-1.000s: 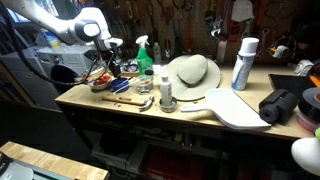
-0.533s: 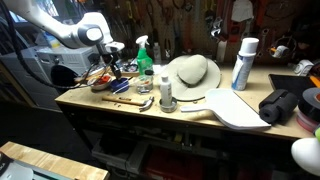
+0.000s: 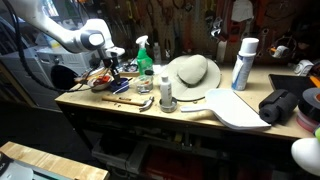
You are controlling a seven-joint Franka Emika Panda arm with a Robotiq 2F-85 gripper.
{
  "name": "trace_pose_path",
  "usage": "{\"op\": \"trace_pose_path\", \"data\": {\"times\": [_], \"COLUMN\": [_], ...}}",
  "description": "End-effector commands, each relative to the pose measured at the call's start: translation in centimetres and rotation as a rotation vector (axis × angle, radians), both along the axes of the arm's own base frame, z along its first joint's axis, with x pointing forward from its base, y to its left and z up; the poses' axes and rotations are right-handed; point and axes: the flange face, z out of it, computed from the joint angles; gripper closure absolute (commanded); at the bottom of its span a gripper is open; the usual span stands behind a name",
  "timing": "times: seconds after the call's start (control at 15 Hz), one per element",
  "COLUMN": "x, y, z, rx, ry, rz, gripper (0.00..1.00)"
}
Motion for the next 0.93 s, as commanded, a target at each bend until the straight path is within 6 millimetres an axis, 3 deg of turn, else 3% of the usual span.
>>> {"op": "trace_pose_path", "data": {"times": [0.0,0.13,0.2,0.27,0.4,0.53,0.87], "x": [0.6,0.8,0.9,1.0,1.1,1.0,-0.1], "y": [0.0,-0.2,-0.4,-0.5,-0.7,-0.7,-2.1], "z": [-1.0,-1.3,-1.4,-1.5,-1.4,0.5,8.9], "rx": [-0.010,-0.009,-0.009,-0.010,-0.010,0.007,0.081], "ry": [0.004,0.006,0.008,0.008,0.007,-0.017,-0.089], "rz": [-0.027,-0.036,-0.041,-0.046,-0.050,-0.032,0.083], "gripper": [0.64,0.73,0.91,0.99,1.00,0.97,0.97]}}
